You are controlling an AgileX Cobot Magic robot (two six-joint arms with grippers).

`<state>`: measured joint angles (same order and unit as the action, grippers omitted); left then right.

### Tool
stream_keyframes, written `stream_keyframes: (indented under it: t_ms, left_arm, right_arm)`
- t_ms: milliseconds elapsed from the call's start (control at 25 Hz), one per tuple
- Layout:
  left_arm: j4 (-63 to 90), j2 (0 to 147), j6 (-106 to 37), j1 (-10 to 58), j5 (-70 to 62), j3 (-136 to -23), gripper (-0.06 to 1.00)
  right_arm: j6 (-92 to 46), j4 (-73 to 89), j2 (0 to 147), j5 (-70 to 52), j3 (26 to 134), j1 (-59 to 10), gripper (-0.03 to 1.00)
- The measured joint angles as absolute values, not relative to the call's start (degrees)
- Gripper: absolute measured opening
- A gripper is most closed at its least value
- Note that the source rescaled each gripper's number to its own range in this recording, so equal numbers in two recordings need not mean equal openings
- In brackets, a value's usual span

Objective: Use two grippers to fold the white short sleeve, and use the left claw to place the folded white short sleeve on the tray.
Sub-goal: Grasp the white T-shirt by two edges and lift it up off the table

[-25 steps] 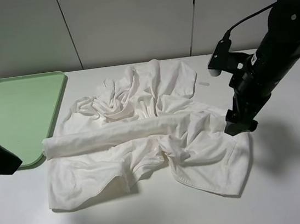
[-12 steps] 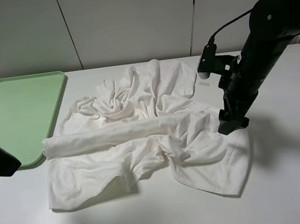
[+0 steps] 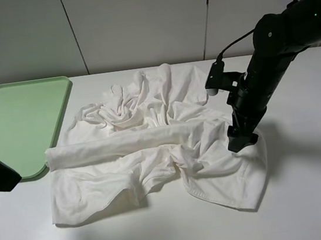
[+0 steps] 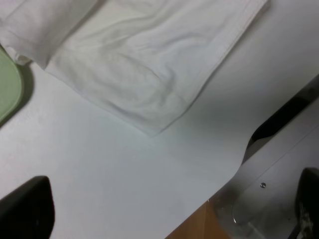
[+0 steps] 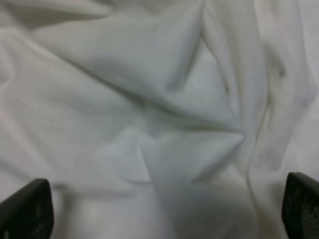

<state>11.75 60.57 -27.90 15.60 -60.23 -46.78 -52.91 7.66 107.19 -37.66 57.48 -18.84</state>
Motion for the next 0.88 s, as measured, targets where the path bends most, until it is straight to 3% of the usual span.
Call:
stream_keyframes:
  t_ms: [640, 680, 800, 880]
  left_arm:
    - [11.7, 60.6, -27.9, 15.6, -60.7, -46.8, 0.96]
    - [11.7, 60.6, -27.9, 15.6, -60.7, -46.8, 0.96]
    - [11.7, 60.6, -27.9, 15.6, -60.7, -46.8, 0.96]
    - [11.7, 60.6, -27.9, 15.6, -60.4, -46.8, 0.96]
  right_arm:
    - [-53.7, 8.1, 112.6, -38.3, 59.1, -18.8, 0.99]
    - [-53.6, 8.1, 112.6, -38.7, 59.1, -18.8, 0.96]
    - [-53.4, 8.1, 112.6, -40.2, 59.1, -18.8, 0.73]
    - [-53.3, 8.1, 112.6, -40.4, 59.1, -18.8, 0.48]
